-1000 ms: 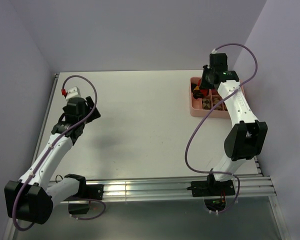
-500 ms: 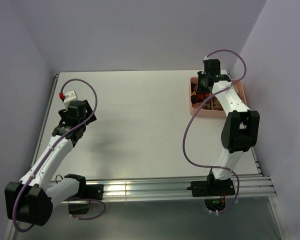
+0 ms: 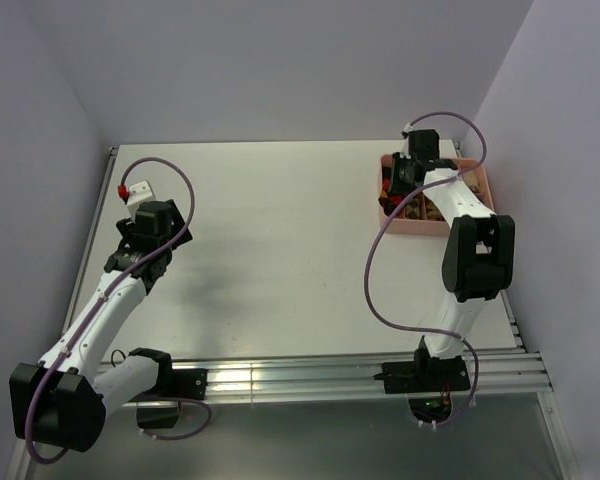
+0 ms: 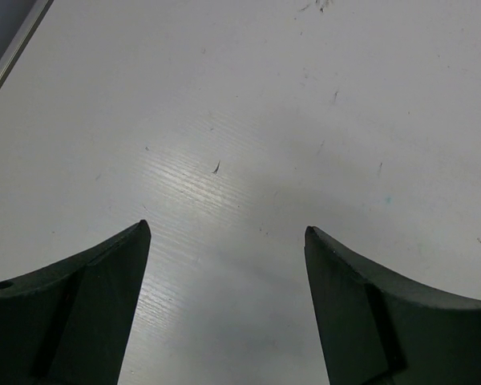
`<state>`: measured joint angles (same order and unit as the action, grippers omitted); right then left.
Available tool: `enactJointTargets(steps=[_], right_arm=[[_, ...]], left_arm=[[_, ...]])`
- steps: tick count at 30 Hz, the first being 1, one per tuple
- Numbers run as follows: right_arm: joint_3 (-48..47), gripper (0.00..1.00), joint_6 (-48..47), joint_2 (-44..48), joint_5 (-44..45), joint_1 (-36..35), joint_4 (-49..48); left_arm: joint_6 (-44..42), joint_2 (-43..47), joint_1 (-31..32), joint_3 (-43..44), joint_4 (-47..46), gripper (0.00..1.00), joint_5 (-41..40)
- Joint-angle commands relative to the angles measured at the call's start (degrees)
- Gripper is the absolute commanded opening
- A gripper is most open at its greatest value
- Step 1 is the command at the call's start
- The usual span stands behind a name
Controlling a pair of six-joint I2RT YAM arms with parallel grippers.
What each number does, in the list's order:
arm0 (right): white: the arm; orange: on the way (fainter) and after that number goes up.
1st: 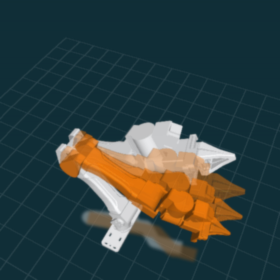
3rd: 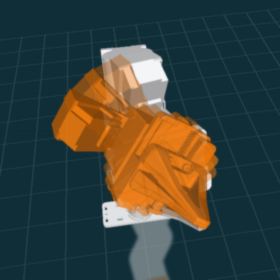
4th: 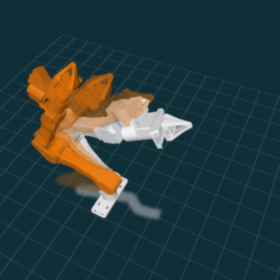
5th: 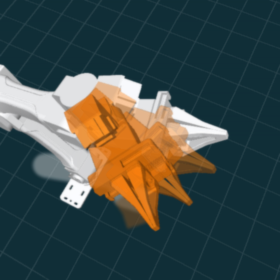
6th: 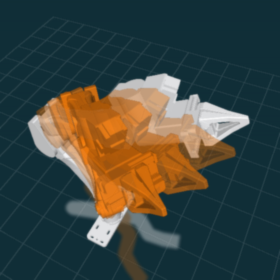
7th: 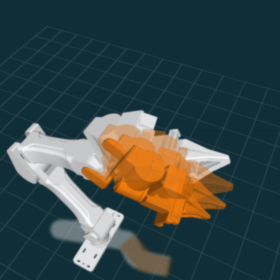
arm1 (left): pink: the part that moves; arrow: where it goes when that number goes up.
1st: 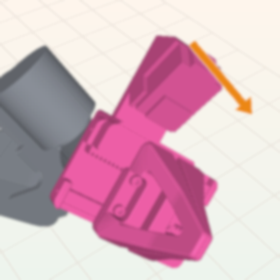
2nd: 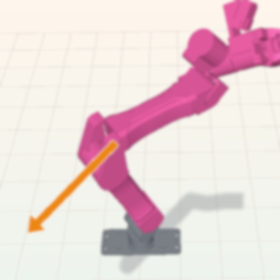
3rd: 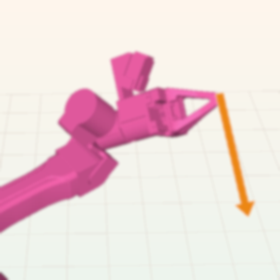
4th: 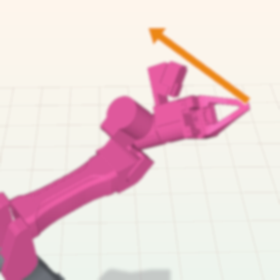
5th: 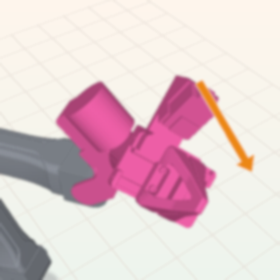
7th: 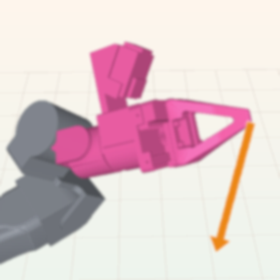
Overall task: Roll the socks
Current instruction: Place the sock in the storage box.
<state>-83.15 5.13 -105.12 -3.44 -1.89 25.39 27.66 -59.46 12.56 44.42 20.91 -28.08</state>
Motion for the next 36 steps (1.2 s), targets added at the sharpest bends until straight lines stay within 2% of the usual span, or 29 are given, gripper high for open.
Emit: enactJointTargets(steps=[1,6,11,27,36], right_arm=[[1.9,0.0,2.3,0.3,-7.3,1.5,-2.3],[2.1,0.0,2.4,-1.0,-14.1,5.8,-0.9],[0.5,0.0,1.9,-3.6,-16.0,6.5,2.4],[-3.5,0.0,5.1,-10.6,-9.4,6.4,8.3],[-4.3,0.4,6.6,-9.0,-7.5,5.3,9.8]], left_arm=[[-0.7,0.4,-0.2,0.7,-1.0,0.82,-1.3],[-0.7,0.4,-0.2,0.8,-1.0,0.82,-0.9],[-0.5,0.1,-0.1,0.8,-1.1,0.82,-0.8],[-0.4,0.3,-0.2,0.8,-1.0,0.82,-1.2],[-0.4,0.3,-0.2,0.8,-0.9,0.82,-1.6]])
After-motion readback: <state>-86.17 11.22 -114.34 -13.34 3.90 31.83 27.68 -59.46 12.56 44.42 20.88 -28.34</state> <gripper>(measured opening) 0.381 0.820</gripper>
